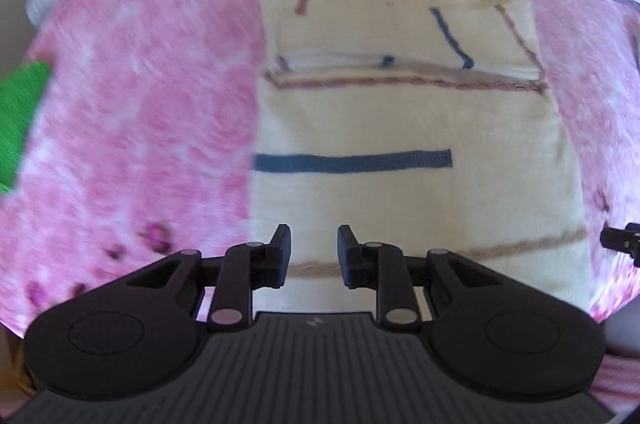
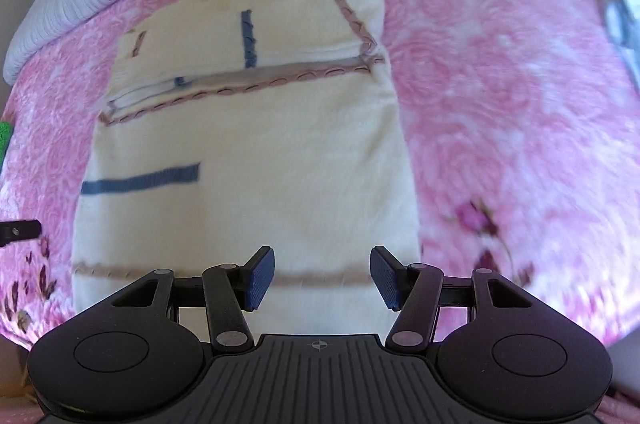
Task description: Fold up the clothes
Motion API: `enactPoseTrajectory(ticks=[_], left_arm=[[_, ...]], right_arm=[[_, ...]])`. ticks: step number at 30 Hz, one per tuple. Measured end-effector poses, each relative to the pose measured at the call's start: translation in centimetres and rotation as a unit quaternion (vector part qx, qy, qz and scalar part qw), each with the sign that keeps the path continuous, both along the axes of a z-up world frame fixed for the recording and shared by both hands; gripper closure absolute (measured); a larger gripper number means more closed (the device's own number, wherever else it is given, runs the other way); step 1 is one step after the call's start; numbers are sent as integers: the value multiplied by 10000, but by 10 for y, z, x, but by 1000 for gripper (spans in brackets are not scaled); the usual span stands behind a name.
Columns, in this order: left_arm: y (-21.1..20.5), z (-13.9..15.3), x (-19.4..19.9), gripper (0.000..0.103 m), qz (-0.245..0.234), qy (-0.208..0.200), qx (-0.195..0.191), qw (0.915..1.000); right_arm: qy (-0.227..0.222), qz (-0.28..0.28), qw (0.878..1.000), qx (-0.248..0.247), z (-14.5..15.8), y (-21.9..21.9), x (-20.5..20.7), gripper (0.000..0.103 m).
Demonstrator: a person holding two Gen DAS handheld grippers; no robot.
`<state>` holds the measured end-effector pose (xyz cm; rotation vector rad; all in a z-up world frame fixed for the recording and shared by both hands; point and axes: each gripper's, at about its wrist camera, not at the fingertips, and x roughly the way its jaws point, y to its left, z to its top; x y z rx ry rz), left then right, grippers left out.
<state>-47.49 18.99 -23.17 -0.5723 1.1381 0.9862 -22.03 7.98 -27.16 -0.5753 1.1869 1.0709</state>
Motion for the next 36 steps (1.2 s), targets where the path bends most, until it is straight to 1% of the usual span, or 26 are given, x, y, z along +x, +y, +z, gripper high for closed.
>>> enactPoseTrajectory(ticks=[4, 7, 10, 13, 18, 23, 27, 36], left_arm=[[-35, 48, -36, 76, -117, -225, 353, 9991], [-60, 76, -59, 73, -199, -349, 531, 9978], [-82, 96, -76, 72, -246, -457, 581, 9970], [-102, 108, -86, 71, -294, -550, 547, 9966], [-126, 115, -91, 71, -408, -633, 551, 9956], [-145, 106, -89, 69, -594, -552, 400, 9959], [-154, 102, -97, 69, -609, -529, 335, 9962], [-164, 102, -116, 69, -543, -518, 246, 9969]], right_arm=[[-168, -245, 9992, 256, 39, -37, -44, 46], [-215, -243, 9987, 398, 64, -59, -73, 46], [-255, -213, 9984, 459, 82, -80, -96, 46], [-205, -208, 9981, 547, 96, -97, -111, 46], [-195, -136, 9981, 575, 109, -117, -129, 46], [-188, -160, 9979, 602, 114, -132, -136, 46], [-268, -196, 9977, 592, 117, -142, -142, 46], [-267, -126, 9987, 409, 113, -164, -155, 46]])
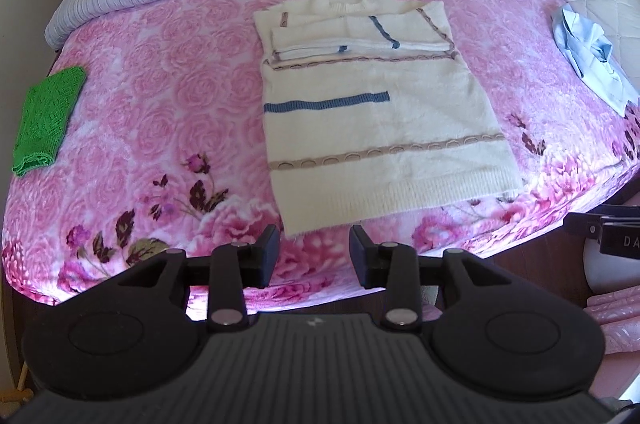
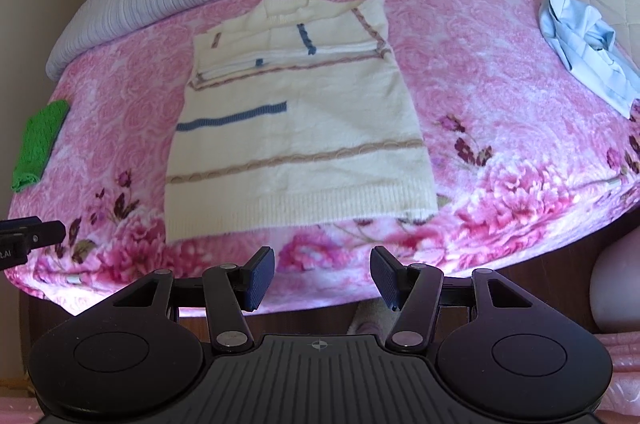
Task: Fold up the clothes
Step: 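Raise both grippers above the sweater with sleeves folded in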
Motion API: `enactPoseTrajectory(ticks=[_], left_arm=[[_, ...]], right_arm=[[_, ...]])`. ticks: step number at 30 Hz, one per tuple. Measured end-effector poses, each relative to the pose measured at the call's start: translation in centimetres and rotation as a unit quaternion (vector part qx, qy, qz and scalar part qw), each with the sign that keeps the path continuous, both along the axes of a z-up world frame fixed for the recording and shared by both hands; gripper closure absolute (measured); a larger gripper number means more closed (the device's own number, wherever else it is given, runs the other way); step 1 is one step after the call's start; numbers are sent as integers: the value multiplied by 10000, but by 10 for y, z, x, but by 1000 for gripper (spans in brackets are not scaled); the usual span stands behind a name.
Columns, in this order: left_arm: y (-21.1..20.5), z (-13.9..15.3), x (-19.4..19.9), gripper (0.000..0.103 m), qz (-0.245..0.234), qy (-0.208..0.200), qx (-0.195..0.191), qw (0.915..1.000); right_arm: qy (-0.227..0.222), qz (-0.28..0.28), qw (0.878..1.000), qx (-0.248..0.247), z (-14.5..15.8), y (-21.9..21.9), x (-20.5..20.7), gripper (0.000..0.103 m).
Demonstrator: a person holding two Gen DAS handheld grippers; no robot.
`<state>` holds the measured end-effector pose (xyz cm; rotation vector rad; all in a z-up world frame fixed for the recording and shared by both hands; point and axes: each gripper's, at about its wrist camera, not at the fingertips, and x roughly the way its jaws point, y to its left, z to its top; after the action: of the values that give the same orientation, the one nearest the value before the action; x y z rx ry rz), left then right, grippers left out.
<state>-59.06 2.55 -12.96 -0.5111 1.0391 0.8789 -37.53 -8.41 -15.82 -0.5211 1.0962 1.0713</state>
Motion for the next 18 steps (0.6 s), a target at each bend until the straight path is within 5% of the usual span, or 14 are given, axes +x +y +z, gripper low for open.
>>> enactPoseTrajectory(ticks=[18], left_arm=[[19, -19, 18, 68, 120, -122, -277, 9995]], right_arm=[[120, 52, 9999, -19, -12, 6, 21, 46]])
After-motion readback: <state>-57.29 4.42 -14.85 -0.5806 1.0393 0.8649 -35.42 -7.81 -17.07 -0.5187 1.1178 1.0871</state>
